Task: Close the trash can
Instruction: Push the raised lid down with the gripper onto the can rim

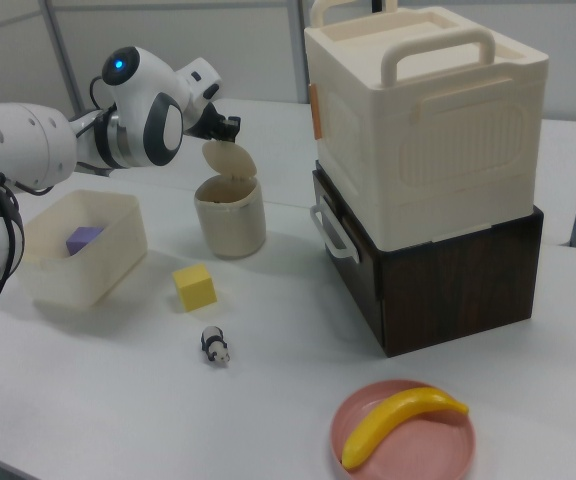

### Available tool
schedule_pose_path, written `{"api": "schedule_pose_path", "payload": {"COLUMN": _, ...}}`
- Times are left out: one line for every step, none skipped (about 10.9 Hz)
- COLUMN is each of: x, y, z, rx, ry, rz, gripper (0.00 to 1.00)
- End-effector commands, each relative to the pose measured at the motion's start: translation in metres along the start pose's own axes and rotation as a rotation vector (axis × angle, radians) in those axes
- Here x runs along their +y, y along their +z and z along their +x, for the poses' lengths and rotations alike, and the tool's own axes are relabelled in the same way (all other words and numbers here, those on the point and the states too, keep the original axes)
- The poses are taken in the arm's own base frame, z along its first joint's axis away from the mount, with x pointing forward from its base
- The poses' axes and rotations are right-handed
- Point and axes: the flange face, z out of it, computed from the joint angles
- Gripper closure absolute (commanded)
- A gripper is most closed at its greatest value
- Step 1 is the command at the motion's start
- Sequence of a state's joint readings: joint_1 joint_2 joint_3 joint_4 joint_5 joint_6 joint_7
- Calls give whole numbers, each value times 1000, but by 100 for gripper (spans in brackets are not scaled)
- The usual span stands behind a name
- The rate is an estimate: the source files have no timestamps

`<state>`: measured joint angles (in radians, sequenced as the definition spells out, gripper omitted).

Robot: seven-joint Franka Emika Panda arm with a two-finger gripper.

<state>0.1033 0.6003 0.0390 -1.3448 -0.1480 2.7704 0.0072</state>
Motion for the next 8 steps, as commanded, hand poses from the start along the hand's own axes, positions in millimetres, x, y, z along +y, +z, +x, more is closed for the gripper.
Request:
{"api": "schedule_pose_path", "payload": {"x": 3, "y": -20, "z": -25, "rx": -51, "ry": -29, "rz": -6, "gripper": 100}}
{"api": "schedule_pose_path", "payload": {"x": 1, "y": -22, "z": -31, "rx": -66, "ry": -32, "rz": -3, "gripper": 100}}
{"api": "schedule_pose_path", "payload": {"x": 2, "y": -24, "z": -37, "rx": -77, "ry": -33, "rz": -4, "gripper": 100}}
{"api": "schedule_pose_path", "payload": {"x": 3, "y": -22, "z": -42, "rx": -88, "ry": -36, "rz": -6, "gripper": 100}}
{"api": "schedule_pose_path", "payload": {"x": 2, "y": -20, "z": -45, "rx": -96, "ry": -44, "rz": -6, "gripper": 100}}
{"api": "schedule_pose_path", "payload": {"x": 1, "y": -19, "z": -49, "rx": -105, "ry": -50, "rz": -6, "gripper": 100}}
{"api": "schedule_pose_path", "payload": {"x": 2, "y": -21, "z": -52, "rx": -112, "ry": -53, "rz": -8, "gripper": 100}}
{"api": "schedule_pose_path", "payload": {"x": -1, "y": -21, "z": -59, "rx": -127, "ry": -58, "rz": -5, "gripper": 100}}
